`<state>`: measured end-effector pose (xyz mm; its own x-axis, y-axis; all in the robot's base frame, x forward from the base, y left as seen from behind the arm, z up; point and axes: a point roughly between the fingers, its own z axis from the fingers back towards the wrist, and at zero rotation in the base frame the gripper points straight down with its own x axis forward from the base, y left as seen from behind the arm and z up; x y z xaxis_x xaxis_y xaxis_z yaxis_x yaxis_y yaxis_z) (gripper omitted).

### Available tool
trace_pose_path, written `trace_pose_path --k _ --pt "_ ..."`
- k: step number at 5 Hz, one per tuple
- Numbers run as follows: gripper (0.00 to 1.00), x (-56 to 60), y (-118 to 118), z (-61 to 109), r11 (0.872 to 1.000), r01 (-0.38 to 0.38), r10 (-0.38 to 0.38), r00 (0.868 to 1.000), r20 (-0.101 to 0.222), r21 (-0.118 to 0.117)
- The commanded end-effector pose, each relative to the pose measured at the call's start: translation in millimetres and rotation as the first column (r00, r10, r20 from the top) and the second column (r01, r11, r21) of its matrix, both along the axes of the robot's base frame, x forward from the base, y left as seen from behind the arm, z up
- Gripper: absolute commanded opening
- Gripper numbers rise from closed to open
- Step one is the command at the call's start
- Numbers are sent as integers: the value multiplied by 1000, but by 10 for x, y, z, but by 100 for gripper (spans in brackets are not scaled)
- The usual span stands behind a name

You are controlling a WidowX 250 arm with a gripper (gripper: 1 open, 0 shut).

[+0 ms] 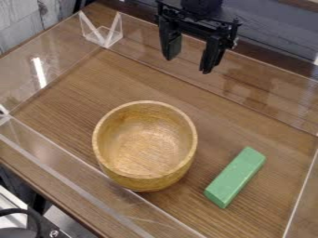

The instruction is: Put the green block in the brown bowl

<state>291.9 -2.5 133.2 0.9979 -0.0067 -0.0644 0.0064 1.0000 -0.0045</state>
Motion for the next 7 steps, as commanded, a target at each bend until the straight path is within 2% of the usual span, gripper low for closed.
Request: trace_pose_path --k 1,2,3,5,7 --pt "100 -77 -154 -76 1000 21 -21 1000 -7 -4" --pt "100 -249 -427 -255 998 55 -55 998 -26 -8" --pt "100 -404 -773 -378 995 94 -95 995 -11 -13" --pt "100 -588 -1189 -624 992 129 -128 991 38 -18" --pt "100 -548 -1206 -725 989 146 -144 987 73 -28"
